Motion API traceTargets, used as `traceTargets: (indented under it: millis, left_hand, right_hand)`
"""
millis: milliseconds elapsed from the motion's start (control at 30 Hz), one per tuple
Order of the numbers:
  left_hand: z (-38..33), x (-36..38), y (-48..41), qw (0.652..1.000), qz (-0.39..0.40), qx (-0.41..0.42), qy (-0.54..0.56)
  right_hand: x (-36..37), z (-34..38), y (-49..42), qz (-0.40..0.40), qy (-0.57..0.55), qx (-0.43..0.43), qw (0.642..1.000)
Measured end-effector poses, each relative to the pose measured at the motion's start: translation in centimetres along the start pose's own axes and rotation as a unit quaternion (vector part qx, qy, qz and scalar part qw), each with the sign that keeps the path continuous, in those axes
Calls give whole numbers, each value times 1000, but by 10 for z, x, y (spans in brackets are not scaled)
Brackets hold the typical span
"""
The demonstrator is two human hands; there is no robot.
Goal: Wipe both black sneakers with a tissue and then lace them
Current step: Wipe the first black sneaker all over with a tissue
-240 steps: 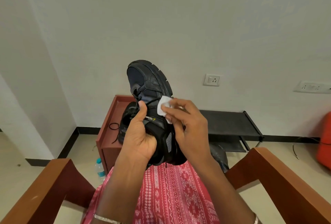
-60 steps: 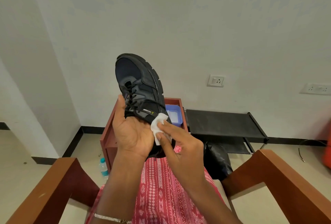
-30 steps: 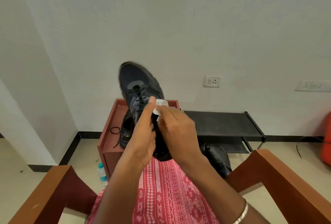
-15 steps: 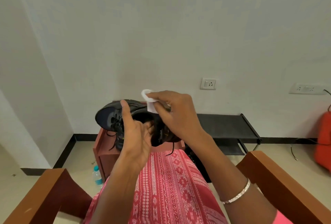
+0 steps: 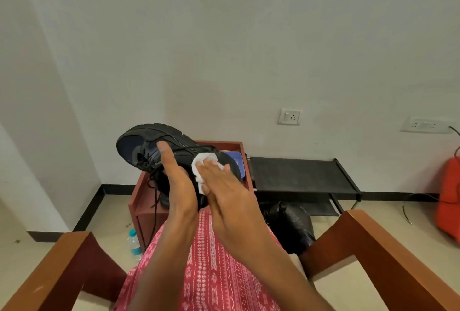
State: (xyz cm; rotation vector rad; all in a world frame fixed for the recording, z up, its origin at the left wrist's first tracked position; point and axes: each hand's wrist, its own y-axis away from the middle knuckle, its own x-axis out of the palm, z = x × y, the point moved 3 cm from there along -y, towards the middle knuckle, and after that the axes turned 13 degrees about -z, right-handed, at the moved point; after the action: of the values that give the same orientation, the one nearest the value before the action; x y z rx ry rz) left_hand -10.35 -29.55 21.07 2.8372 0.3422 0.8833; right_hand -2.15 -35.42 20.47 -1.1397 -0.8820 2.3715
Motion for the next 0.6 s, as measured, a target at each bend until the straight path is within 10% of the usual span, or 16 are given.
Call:
traceTargets:
  millis: [600]
  left_hand:
    - [2, -4, -6, 1000, -21, -10, 5]
  right_hand:
    - [-2, 4, 9, -10, -29, 1, 1000]
